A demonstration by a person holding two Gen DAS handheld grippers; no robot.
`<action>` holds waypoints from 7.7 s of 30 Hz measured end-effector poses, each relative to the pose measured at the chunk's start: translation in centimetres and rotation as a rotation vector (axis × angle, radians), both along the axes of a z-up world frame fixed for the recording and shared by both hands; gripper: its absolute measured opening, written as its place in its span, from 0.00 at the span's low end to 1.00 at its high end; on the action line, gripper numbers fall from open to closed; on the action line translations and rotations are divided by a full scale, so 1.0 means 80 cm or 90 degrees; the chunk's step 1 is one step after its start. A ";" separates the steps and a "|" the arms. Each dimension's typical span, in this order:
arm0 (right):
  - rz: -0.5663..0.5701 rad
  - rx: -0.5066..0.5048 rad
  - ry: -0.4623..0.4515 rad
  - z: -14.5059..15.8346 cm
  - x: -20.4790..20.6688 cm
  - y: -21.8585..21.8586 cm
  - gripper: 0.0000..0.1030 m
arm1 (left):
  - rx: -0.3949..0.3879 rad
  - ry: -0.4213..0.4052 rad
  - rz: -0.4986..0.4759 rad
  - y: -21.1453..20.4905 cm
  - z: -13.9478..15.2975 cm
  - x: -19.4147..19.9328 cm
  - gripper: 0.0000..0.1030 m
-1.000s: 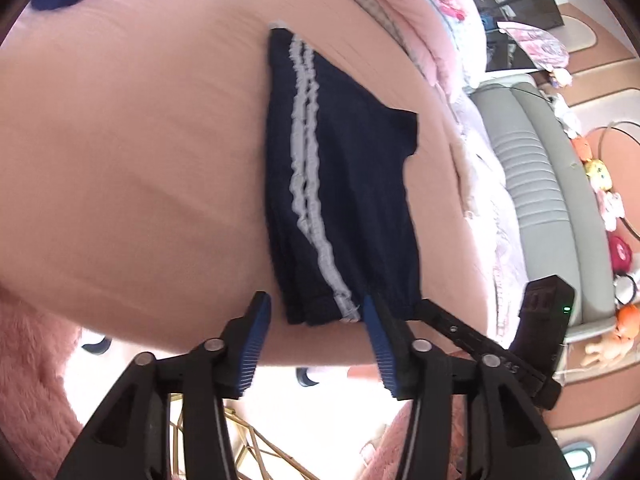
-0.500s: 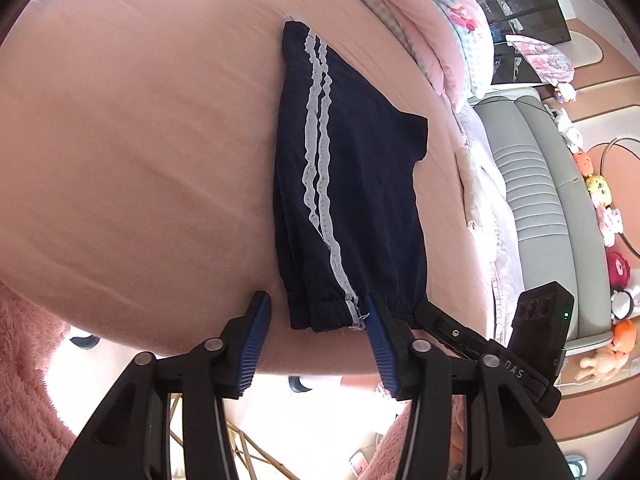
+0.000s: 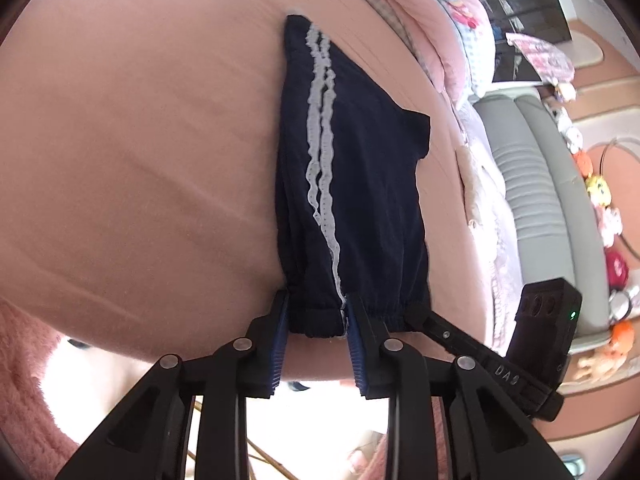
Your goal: Fold clothes
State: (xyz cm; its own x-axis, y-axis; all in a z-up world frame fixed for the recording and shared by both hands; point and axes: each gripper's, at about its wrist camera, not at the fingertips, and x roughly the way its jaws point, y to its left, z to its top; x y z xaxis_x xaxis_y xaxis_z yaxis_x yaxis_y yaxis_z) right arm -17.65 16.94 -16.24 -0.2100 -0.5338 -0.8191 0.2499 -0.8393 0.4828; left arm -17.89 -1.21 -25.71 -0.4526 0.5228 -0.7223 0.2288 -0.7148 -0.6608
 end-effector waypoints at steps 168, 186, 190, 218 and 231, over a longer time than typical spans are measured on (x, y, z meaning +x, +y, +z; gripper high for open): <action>0.140 0.101 0.110 0.003 -0.098 -0.069 0.21 | -0.346 0.171 -0.269 -0.033 0.077 -0.066 0.12; 0.073 0.078 0.102 -0.016 -0.172 -0.056 0.10 | -0.322 0.256 -0.197 -0.087 0.141 -0.094 0.19; 0.003 -0.003 0.146 0.016 -0.156 -0.017 0.21 | -0.301 0.282 -0.157 -0.109 0.150 -0.088 0.33; 0.027 0.017 0.172 0.017 -0.144 -0.052 0.31 | -0.317 0.242 -0.254 -0.049 0.072 -0.115 0.33; 0.019 0.037 0.169 0.031 -0.161 -0.041 0.31 | -0.299 0.268 -0.198 -0.090 0.086 -0.088 0.33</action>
State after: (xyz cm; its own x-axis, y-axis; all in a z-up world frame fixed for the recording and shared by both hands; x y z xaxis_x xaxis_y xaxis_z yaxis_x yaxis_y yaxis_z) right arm -30.49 13.67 -13.73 -0.4062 -0.4971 -0.7668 0.3867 -0.8538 0.3486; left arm -24.96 -8.39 -18.80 -0.6242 0.3486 -0.6992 -0.2398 -0.9372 -0.2533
